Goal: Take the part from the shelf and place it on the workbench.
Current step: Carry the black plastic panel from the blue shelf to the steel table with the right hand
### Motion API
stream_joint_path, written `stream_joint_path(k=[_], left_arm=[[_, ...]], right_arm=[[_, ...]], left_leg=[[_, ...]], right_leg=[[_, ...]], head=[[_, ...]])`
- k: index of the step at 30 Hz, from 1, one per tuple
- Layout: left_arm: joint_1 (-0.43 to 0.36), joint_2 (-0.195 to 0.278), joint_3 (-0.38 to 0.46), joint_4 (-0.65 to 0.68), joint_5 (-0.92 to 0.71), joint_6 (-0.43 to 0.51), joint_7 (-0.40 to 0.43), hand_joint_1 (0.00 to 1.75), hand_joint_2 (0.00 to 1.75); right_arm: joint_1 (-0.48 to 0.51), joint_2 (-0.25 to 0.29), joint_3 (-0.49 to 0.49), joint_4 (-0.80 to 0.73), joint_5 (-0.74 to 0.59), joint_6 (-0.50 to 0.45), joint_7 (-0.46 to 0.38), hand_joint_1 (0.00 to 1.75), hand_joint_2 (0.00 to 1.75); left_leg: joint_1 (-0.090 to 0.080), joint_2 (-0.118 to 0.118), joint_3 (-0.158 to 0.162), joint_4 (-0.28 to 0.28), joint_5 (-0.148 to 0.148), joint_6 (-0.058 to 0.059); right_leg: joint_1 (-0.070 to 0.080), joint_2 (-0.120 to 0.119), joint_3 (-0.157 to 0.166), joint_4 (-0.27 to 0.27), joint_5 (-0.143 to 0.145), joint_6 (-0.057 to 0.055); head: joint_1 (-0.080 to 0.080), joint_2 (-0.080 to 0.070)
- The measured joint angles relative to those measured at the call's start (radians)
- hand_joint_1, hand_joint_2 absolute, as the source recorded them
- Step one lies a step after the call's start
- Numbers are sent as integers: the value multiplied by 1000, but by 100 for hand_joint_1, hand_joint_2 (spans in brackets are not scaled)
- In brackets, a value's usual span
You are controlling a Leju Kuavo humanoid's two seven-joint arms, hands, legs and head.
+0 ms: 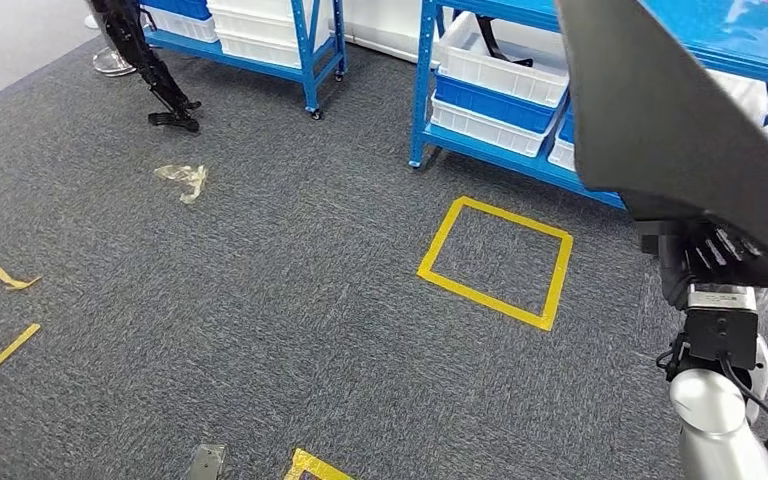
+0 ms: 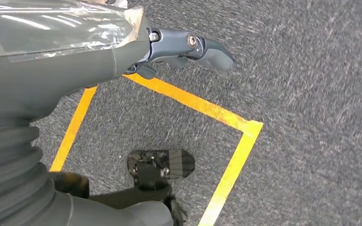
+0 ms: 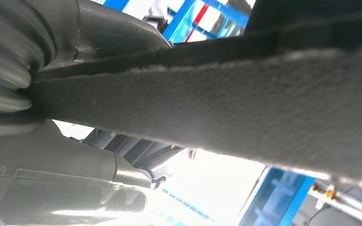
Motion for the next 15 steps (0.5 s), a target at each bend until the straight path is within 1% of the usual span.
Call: stream_joint_path(k=[1,2,3,4,5,6,7,8,9,10,11,12,13,14,15], left_arm=[[0,0,0,0,0,0,0,0,175],[1,0,0,0,0,0,0,0,175],[1,0,0,0,0,1,0,0,175],[0,0,0,0,-1,1,1,0,175],[-2,0,0,0,-1,1,1,0,175],[-3,0,-1,0,-1,1,1,0,175],[-4,-1,-2,0,-1,1,2,0,175],[-3,-1,-2,0,1,2,3,0,175],[-3,-1,-3,0,3,2,4,0,175],[-3,-1,-3,0,5,2,5,0,175],[-3,-1,-3,0,7,3,5,0,175],[-3,-1,-3,0,9,4,5,0,175],[-3,-1,-3,0,12,5,3,0,175],[-2,-1,-3,0,15,6,2,0,175],[0,-1,-3,0,17,7,0,0,175]], right_arm=[[-1,0,0,0,0,0,0,175,175],[-1,0,0,0,0,0,0,175,175],[-1,1,0,0,0,-1,0,175,175],[-2,0,0,1,0,-1,0,175,175],[-2,0,-1,1,0,-1,0,175,175],[-2,-1,-1,2,0,-2,0,175,175],[-1,-1,-1,4,0,-2,0,175,175],[-1,0,0,7,1,-1,0,175,175],[-2,1,1,10,1,1,0,175,175],[-3,2,1,13,1,2,0,175,175],[-6,3,3,16,1,4,0,175,175],[-10,4,4,18,2,5,0,175,175],[-12,5,6,19,3,6,0,175,175],[-14,7,7,20,5,6,0,175,175],[-15,9,9,21,6,6,0,175,175]], left_leg=[[-2,-14,-2,-2,3,6],[-2,-25,-1,-6,6,13],[-2,-36,1,-10,10,20],[0,-47,2,-15,14,27],[2,-58,2,-17,18,33],[3,-70,0,-18,20,37],[2,-83,-1,-17,21,39],[2,-96,-2,-17,22,40],[1,-111,-3,-16,23,39],[2,-124,-3,-15,24,38],[3,-138,-3,-14,25,36],[2,-151,-5,-10,25,33],[1,-163,-8,-7,26,28],[0,-173,-12,-5,27,22],[0,-183,-17,-6,30,15]], right_leg=[[0,-11,2,-1,-1,5],[-2,-11,2,2,-5,11],[-4,3,-3,17,-16,14],[-5,26,-18,51,-35,15],[-8,55,-43,104,-60,12],[-8,78,-75,172,-86,8],[-8,90,-107,235,-106,7],[-9,96,-128,274,-114,9],[-11,99,-132,275,-106,15],[-13,102,-117,239,-85,23],[-17,113,-88,174,-57,32],[-21,132,-56,105,-32,39],[-24,148,-32,53,-15,40],[-24,159,-17,21,-5,37],[-21,160,-13,12,-3,30]], head=[[1,0],[1,0],[1,0],[2,0],[4,0],[6,0],[8,0],[9,0],[9,0],[9,0],[9,0],[9,0],[9,0],[9,0],[9,0]])
